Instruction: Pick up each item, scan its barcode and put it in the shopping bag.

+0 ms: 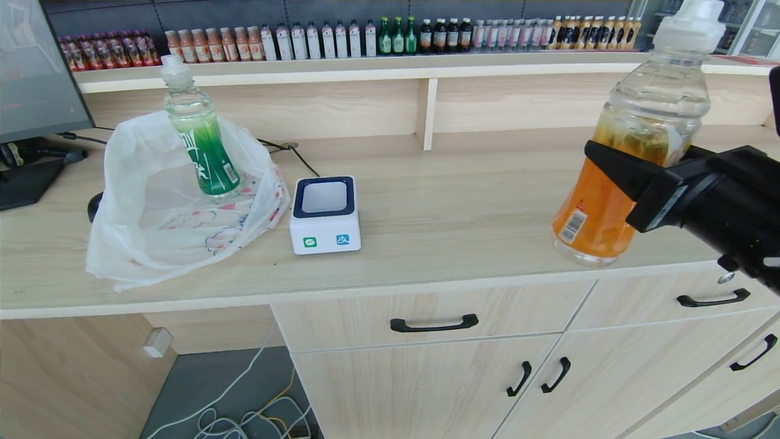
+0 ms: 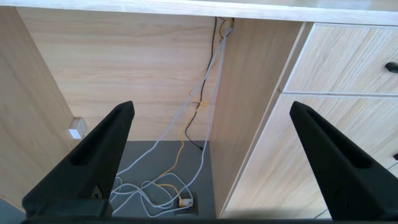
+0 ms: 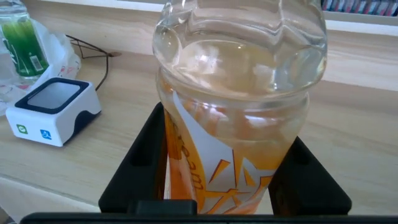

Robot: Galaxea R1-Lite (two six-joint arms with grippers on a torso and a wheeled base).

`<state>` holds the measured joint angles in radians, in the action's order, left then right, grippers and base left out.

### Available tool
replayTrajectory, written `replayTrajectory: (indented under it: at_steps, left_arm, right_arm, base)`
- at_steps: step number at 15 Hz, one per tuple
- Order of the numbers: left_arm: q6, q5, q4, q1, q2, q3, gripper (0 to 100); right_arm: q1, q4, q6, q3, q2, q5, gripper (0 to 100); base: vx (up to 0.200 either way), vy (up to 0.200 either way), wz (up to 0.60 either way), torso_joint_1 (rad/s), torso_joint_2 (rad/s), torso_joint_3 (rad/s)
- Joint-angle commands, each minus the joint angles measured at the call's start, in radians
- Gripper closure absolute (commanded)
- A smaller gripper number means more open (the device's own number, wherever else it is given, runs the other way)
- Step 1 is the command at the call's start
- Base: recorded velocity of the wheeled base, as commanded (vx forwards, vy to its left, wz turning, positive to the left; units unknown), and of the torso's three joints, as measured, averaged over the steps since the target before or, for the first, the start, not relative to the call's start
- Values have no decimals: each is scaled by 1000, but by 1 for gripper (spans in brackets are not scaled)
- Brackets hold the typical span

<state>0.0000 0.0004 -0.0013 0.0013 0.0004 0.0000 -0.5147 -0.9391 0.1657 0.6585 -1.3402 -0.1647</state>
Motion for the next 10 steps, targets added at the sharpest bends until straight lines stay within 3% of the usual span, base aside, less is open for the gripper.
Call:
replayTrajectory:
  at_steps: [1, 6, 10]
  left_arm:
    - [0, 0, 0, 0, 0, 0, 0]
    - [0, 0, 0, 0, 0, 0, 0]
    - [0, 0, 0, 0, 0, 0, 0]
  right_arm:
    - [-19, -1, -2, -51, 69, 5, 100]
    - [-18, -1, -95, -74, 72, 93, 100]
    - [-22, -1, -287, -80, 70, 240, 100]
  base:
    - [0, 0, 0, 0, 0, 0]
    - [0, 0, 0, 0, 0, 0]
    - [0, 0, 0, 0, 0, 0]
